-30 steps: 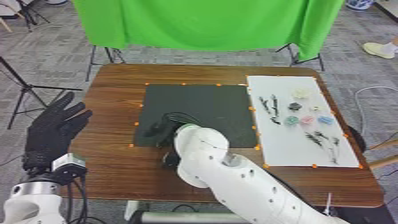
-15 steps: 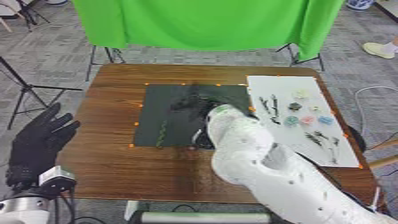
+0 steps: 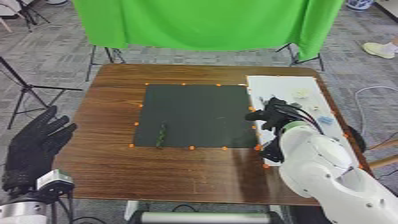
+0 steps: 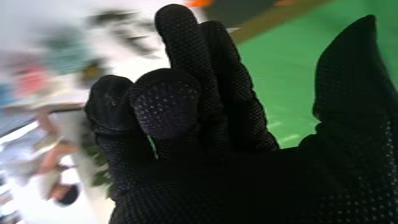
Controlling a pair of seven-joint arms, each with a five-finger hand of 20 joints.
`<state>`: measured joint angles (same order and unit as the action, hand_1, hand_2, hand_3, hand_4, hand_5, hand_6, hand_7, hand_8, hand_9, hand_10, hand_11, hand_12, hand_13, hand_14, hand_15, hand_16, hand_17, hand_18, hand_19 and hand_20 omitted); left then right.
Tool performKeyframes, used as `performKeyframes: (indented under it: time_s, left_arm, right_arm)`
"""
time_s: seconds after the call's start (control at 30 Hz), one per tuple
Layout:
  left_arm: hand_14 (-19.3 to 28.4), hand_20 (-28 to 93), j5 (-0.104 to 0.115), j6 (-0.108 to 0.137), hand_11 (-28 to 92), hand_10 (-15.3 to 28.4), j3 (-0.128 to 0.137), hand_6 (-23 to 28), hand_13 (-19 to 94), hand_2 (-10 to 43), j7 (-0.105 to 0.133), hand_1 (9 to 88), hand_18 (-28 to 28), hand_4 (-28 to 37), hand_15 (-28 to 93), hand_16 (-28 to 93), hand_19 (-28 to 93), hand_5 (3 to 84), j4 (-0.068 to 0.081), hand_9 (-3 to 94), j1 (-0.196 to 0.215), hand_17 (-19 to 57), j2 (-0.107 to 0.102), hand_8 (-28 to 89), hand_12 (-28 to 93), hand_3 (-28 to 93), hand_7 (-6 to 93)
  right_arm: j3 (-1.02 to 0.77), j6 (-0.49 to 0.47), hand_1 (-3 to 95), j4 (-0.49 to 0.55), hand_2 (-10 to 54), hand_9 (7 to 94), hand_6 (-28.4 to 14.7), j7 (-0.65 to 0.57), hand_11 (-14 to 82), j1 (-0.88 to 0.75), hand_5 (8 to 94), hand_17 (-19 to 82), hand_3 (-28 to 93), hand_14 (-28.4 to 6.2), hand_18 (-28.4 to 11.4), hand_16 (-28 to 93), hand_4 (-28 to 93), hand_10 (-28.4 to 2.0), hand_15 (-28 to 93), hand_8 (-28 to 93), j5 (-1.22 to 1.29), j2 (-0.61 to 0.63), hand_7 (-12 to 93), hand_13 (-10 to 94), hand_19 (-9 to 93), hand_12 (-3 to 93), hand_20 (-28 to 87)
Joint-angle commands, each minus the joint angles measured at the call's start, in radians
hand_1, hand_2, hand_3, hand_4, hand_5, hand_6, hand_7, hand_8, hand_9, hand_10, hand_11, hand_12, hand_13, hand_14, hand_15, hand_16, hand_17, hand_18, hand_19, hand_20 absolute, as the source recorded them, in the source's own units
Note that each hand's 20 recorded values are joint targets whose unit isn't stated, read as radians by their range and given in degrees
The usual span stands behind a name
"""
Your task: Arrange flowers
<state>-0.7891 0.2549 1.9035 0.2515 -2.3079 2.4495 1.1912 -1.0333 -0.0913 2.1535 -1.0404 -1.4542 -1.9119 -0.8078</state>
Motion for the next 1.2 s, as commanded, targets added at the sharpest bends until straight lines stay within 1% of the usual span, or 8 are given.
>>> performKeyframes:
  time_s: [0.03, 0.17, 0.23, 0.37, 0.7, 0.97, 1.03, 1.2]
  left_arm:
    - [26.0, -1, 0.002, 0.014, 25, 19.3, -0.009, 9.4, 25, 4.6, 0.012, 23.8, 23.0, -21.3, 47, -8, 54, 36.8, -0.009, 34.2, 0.016, -11.1, -0.016, -10, 10, 81, 13.7]
    - [26.0, -1, 0.006, 0.022, 25, 19.4, -0.012, 9.4, 25, 4.6, 0.021, 23.7, 23.0, -21.3, 47, -8, 54, 36.9, -0.012, 34.2, 0.031, -11.1, -0.015, -10, 10, 81, 13.7]
    - [26.0, -1, 0.003, 0.018, 25, 19.3, -0.007, 9.3, 25, 4.6, 0.014, 23.8, 23.0, -21.4, 47, -8, 54, 36.9, -0.011, 34.2, 0.030, -11.1, -0.008, -10, 10, 81, 13.7]
    - [26.0, -1, 0.005, 0.019, 25, 19.2, -0.011, 9.4, 25, 4.6, 0.013, 23.7, 23.0, -21.4, 47, -8, 54, 36.9, -0.010, 34.1, 0.026, -11.1, -0.010, -10, 10, 82, 13.7]
    - [26.0, -1, 0.005, 0.022, 25, 19.3, -0.022, 9.3, 25, 4.6, 0.011, 23.7, 23.0, -21.4, 47, -8, 54, 36.8, -0.010, 34.2, 0.022, -11.1, -0.016, -10, 10, 82, 13.8]
    - [26.0, 0, -0.003, 0.015, 25, 19.4, -0.026, 9.3, 25, 4.6, -0.016, 23.7, 23.0, -21.4, 47, -8, 54, 36.8, -0.012, 34.2, 0.011, -11.1, -0.014, -10, 10, 82, 13.7]
    - [26.0, -1, -0.008, 0.006, 25, 19.3, -0.025, 9.3, 25, 4.5, -0.030, 23.7, 23.0, -21.3, 47, -8, 54, 36.8, -0.012, 34.2, 0.008, -11.1, -0.010, -10, 10, 82, 13.7]
    - [26.0, 0, -0.011, 0.002, 25, 19.3, -0.018, 9.3, 25, 4.5, -0.040, 23.7, 23.1, -21.4, 47, -8, 54, 36.8, -0.013, 34.2, 0.006, -11.0, 0.000, -10, 10, 82, 13.7]
  right_arm:
    - [-0.115, 0.006, 22.3, 0.016, -0.7, 68.1, -12.1, -0.061, 38.4, -0.142, 61.5, 44, 80, -15.5, -28.4, 15, -22, -23.5, 84, -12, -0.074, 0.108, 23, 72, 93, 16.4, 61]
    - [-0.195, -0.007, 23.0, 0.044, -1.1, 68.2, -12.2, -0.071, 40.0, -0.234, 61.6, 44, 80, -15.4, -28.4, 14, -22, -23.3, 84, -12, -0.098, 0.127, 23, 72, 93, 16.6, 61]
    - [-0.219, -0.006, 23.5, 0.048, -1.4, 68.2, -12.3, -0.084, 40.4, -0.263, 61.9, 44, 80, -15.4, -28.4, 14, -22, -23.3, 84, -12, -0.110, 0.131, 23, 72, 93, 16.6, 61]
    - [-0.274, -0.038, 24.9, 0.057, -2.3, 68.0, -12.3, -0.102, 40.8, -0.322, 62.1, 44, 81, -15.4, -28.4, 14, -23, -23.2, 84, -12, -0.115, 0.136, 23, 72, 93, 16.5, 61]
    - [-0.334, -0.032, 28.9, 0.026, -4.3, 67.7, -12.3, -0.142, 41.6, -0.374, 62.3, 44, 81, -15.3, -28.4, 14, -23, -23.0, 84, -12, -0.119, 0.141, 23, 72, 93, 16.2, 60]
    - [-0.375, -0.009, 29.6, 0.043, -4.7, 67.6, -12.4, -0.182, 41.9, -0.423, 62.6, 44, 81, -15.0, -28.4, 13, -23, -23.1, 84, -12, -0.206, 0.158, 23, 72, 93, 15.8, 60]
    - [-0.393, -0.017, 29.7, 0.048, -4.7, 67.6, -12.4, -0.198, 42.1, -0.443, 62.7, 44, 81, -15.0, -28.4, 13, -23, -23.1, 84, -12, -0.201, 0.156, 23, 72, 93, 15.8, 60]
    - [-0.410, -0.071, 30.5, 0.039, -5.1, 67.7, -12.9, -0.219, 42.2, -0.461, 63.1, 45, 80, -14.9, -28.4, 13, -23, -23.4, 84, -12, -0.170, 0.136, 22, 72, 93, 15.7, 60]
